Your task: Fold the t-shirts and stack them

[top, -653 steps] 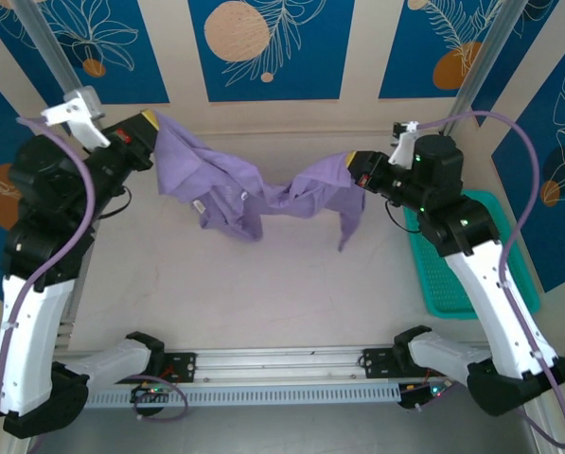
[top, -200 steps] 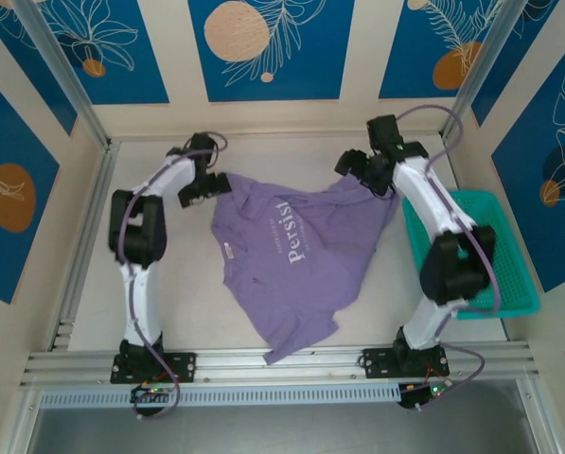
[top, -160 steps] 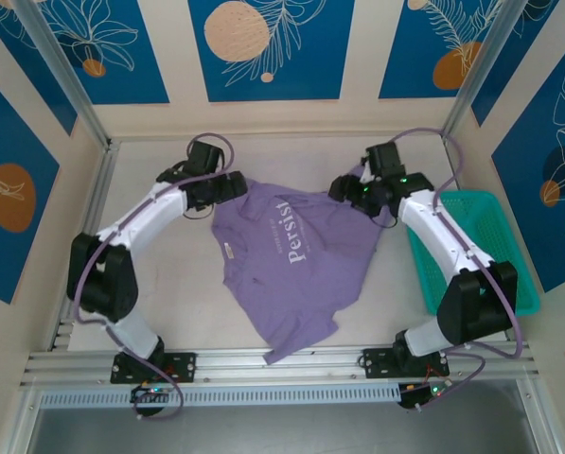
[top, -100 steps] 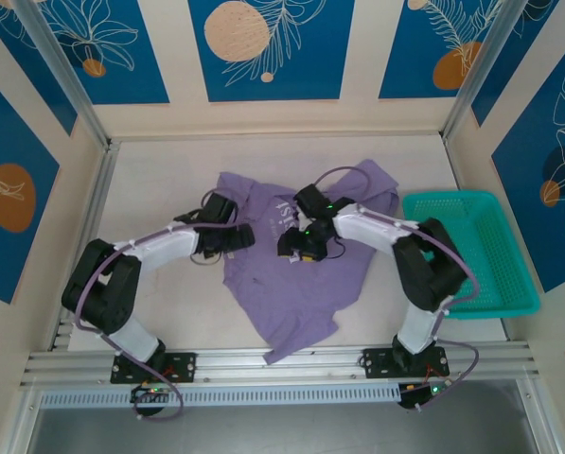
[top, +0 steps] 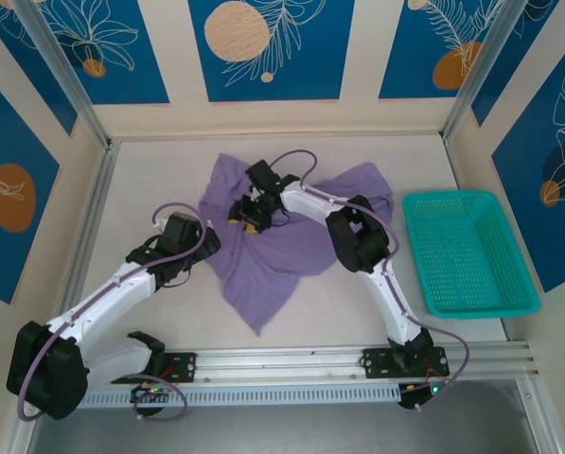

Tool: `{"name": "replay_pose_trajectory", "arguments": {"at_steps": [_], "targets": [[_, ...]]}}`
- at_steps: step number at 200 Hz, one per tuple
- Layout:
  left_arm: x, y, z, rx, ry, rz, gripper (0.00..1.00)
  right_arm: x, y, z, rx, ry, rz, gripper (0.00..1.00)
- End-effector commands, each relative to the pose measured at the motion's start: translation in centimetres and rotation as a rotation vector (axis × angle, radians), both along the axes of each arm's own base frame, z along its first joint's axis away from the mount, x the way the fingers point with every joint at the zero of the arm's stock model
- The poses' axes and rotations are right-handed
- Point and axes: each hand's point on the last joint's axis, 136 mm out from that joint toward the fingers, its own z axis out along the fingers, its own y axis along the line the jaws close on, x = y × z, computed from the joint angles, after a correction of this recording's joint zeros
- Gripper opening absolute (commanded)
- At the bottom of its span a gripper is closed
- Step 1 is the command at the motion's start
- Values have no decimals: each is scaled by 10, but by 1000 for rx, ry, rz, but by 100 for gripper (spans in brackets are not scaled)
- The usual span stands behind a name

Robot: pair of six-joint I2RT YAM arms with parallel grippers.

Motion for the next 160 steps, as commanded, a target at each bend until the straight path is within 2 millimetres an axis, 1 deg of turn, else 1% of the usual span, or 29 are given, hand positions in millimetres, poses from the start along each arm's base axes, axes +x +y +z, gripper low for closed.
{"name": "replay_pose_trajectory", "arguments": {"at_steps": [1,6,8,9,21,22,27,30,37,56,63,64,67,68,78,87,88,90,95,97,104,105,111,118,123,124,130,139,160], "targets": [[-10,18,-11,23,53,26,96,22,5,-37,-38,124,-154,56],[-10,19,-13,10,62,29,96,33,11,-34,-28,110,-170,57],[-10,20,-14,2,64,32,96,37,14,-28,-18,100,-174,57],[-10,20,-14,-2,64,32,96,38,13,-32,-24,105,-177,57],[-8,22,-20,-57,74,38,96,62,27,-14,29,61,-183,58],[-8,21,-20,-63,75,38,96,62,27,-17,26,66,-184,58],[-6,22,-23,-84,79,42,96,72,33,-2,69,38,-183,59],[-6,22,-24,-100,82,42,96,76,33,0,81,37,-184,60],[-4,21,-27,-130,87,40,96,86,35,21,129,6,-189,62],[5,7,-28,-206,77,-2,96,96,20,75,145,-105,-163,68],[9,-1,-29,-237,75,-31,95,93,11,94,119,-150,-138,70],[10,-2,-29,-240,75,-34,95,93,10,100,121,-163,-134,70],[11,-4,-29,-252,77,-43,94,90,5,100,101,-166,-122,71],[11,-5,-29,-256,77,-46,94,90,4,108,104,-181,-120,71],[14,-13,-34,-279,97,-70,91,76,-15,128,63,-216,-87,71],[15,-16,-37,-286,108,-87,88,59,-34,144,28,-248,-68,71],[15,-17,-37,-287,108,-88,87,58,-37,140,17,-245,-65,71],[15,-17,-38,-286,112,-90,87,56,-41,151,18,-272,-63,71],[14,-17,-40,-275,118,-96,86,42,-56,153,-17,-283,-63,71],[13,-17,-40,-268,119,-98,86,40,-60,160,-16,-309,-66,71],[10,-14,-43,-232,127,-96,86,21,-79,160,-39,-338,-74,72],[10,-13,-43,-225,128,-96,86,20,-80,166,-31,-354,-75,72],[5,-8,-46,-186,140,-89,86,3,-95,158,-46,-368,-79,72],[1,-3,-48,-147,149,-81,86,-16,-116,157,-65,-396,-99,72],[-3,2,-50,-123,155,-73,85,-29,-130,147,-96,-391,-115,72],[-4,2,-50,-118,156,-73,85,-30,-132,150,-97,-400,-121,72],[-9,7,-51,-97,165,-63,82,-45,-151,138,-136,-386,-147,71],[-18,12,-55,-77,177,-52,79,-68,-175,113,-190,-343,-168,70],[-36,13,-66,-77,187,-60,74,-107,-222,63,-276,-235,-225,63]]}}
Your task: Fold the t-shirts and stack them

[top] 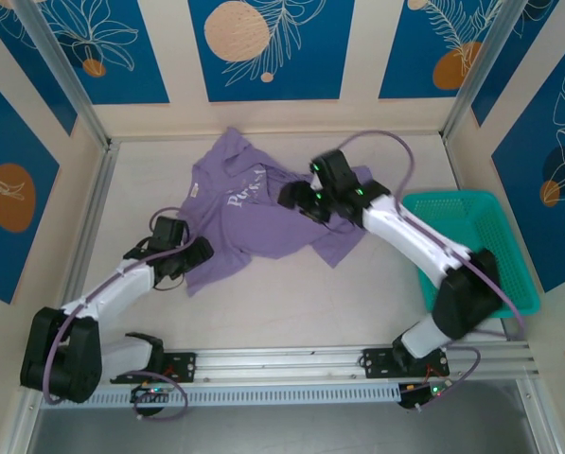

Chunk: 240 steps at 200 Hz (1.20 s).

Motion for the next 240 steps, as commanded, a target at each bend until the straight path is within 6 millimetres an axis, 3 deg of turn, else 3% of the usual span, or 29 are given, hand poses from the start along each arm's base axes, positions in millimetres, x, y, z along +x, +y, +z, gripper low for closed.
{"name": "replay_pose_trajectory", "arguments": {"at_steps": [1,15,30,70,131,174,197,217,240], "targets": [[-29,11,-18,67,51,-11,74,-30,-54,-99,-179,153,-100,62],[-39,10,-27,60,67,-23,73,-47,-78,-125,-196,207,-166,56],[-46,4,-33,23,79,-40,73,-59,-87,-145,-191,251,-188,55],[-54,-5,-36,-15,76,-86,69,-68,-106,-174,-276,322,-250,52],[-52,-21,-38,-92,69,-127,66,-56,-108,-185,-282,304,-282,45],[-51,-21,-38,-78,61,-142,58,-44,-107,-190,-291,296,-283,28],[-50,-21,-36,-58,57,-167,56,-39,-105,-190,-296,297,-278,26],[-51,-22,-33,-41,56,-193,62,-39,-103,-188,-291,296,-270,26],[-53,-23,-33,-28,56,-215,74,-39,-100,-184,-283,298,-259,26]]}}
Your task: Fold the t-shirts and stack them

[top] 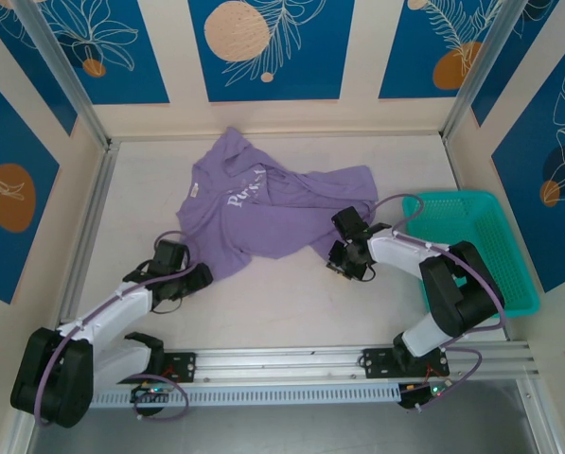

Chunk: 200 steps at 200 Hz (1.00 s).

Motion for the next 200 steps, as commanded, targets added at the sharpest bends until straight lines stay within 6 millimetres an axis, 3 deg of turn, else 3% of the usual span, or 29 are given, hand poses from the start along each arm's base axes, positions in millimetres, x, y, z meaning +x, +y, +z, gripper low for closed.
{"name": "replay_pose_trajectory", "arguments": {"at_steps": [1,94,150,200], "targets": [[-4,-17,3,-38,5,-89,75,33,10,-4,17,-112,9,26],[-10,-9,11,51,-29,-106,77,9,6,9,-3,-116,-3,27],[-10,-9,12,52,-34,-107,80,10,1,14,-22,-111,-12,27],[-10,-9,12,49,-36,-107,66,15,3,-2,-40,-68,-8,28]]}}
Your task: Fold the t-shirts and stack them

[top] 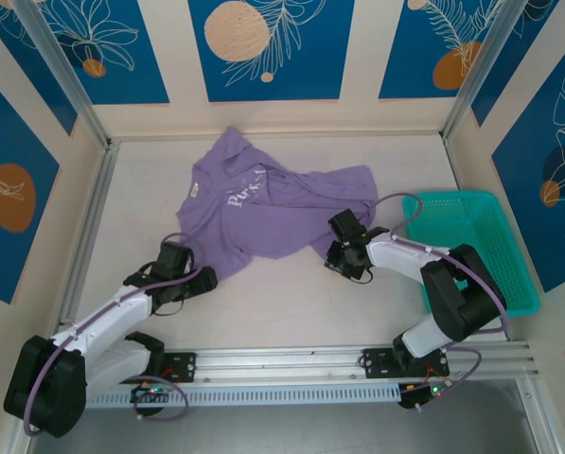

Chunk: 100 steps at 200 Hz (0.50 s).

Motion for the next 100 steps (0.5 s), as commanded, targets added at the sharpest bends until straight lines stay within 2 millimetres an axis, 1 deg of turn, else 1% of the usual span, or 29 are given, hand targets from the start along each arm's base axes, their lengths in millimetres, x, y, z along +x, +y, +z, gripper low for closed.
{"name": "replay_pose_trajectory", "arguments": {"at_steps": [1,16,48,63,84,100], "targets": [[-1,0,4,13,-9,-15,65,10,-1,-4,-13,1,-25,28],[-1,-2,4,6,-9,-19,55,14,0,-6,-13,-1,-24,27],[1,-2,2,10,-8,-19,45,20,-3,-8,-29,1,-26,22],[2,-2,1,12,-6,-18,44,21,-4,-9,-33,3,-25,20],[4,-3,1,8,-4,-20,47,24,-6,-10,-38,1,-28,15],[4,-4,1,9,-5,-21,48,26,-7,-8,-41,-4,-22,10]]}}
